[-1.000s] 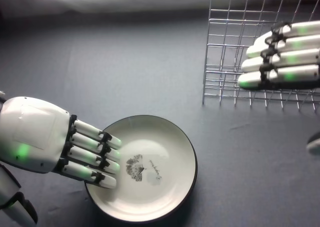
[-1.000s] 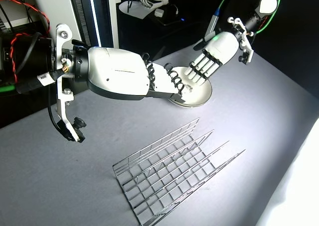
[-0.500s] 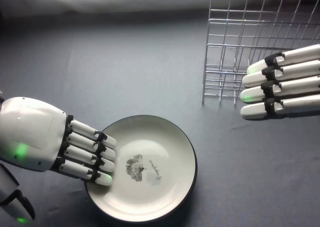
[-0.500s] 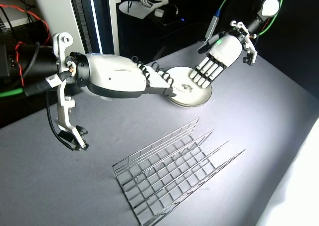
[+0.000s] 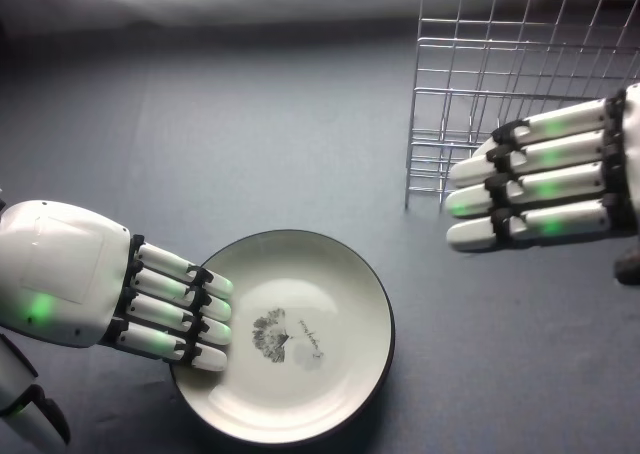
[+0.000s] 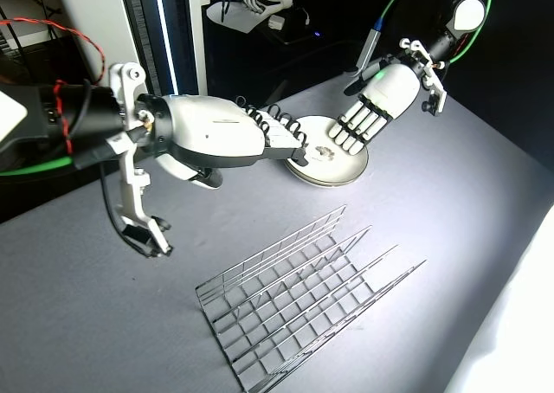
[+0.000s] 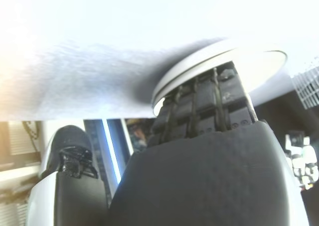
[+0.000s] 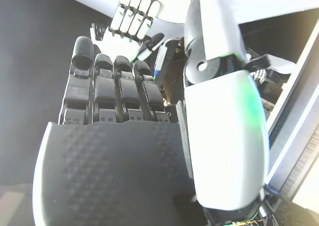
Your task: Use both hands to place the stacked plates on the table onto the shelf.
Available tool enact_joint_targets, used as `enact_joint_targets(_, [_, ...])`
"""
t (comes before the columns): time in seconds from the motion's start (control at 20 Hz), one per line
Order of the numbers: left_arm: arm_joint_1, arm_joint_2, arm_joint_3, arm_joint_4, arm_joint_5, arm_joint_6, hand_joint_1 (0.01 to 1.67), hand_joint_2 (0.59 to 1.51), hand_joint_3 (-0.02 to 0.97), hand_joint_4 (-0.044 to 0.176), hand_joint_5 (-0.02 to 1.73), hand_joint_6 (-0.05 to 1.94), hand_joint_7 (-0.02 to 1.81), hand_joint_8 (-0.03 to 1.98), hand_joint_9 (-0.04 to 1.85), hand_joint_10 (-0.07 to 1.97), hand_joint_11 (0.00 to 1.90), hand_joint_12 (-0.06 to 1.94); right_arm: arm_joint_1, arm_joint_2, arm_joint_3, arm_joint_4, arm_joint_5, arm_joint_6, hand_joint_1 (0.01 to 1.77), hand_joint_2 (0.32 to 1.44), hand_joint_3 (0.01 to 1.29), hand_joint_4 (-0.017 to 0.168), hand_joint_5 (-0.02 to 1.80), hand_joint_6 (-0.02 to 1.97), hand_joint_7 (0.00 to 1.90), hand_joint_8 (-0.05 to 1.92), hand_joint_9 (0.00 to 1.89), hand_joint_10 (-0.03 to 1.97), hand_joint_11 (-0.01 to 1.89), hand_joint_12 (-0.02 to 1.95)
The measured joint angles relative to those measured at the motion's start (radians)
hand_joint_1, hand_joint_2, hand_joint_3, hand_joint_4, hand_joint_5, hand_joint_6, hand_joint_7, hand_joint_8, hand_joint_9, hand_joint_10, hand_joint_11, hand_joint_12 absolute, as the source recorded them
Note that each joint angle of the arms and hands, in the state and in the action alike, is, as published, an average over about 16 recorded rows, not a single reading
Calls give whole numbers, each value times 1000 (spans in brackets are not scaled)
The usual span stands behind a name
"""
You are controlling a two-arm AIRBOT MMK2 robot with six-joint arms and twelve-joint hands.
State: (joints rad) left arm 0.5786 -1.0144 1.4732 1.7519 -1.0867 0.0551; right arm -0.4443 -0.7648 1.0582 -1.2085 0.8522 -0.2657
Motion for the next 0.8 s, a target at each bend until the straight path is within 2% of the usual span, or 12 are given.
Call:
enact_joint_targets(0.35, [-1,-19,-28,-1,17,-4,16,1118,15,-7,-4,-16,-6,-5,12,4,15,-11,2,-43,0,1,-31,0,1210,1054,14,2,83,16,46,3,80,2,21,696])
enact_joint_targets(0.8, [-33,-78,-76,-12,55,-25,15,1115,15,-4,-2,-19,-10,-11,5,3,15,-5,2,-96,0,6,-77,0,1207,1062,15,2,167,16,127,3,162,2,21,822])
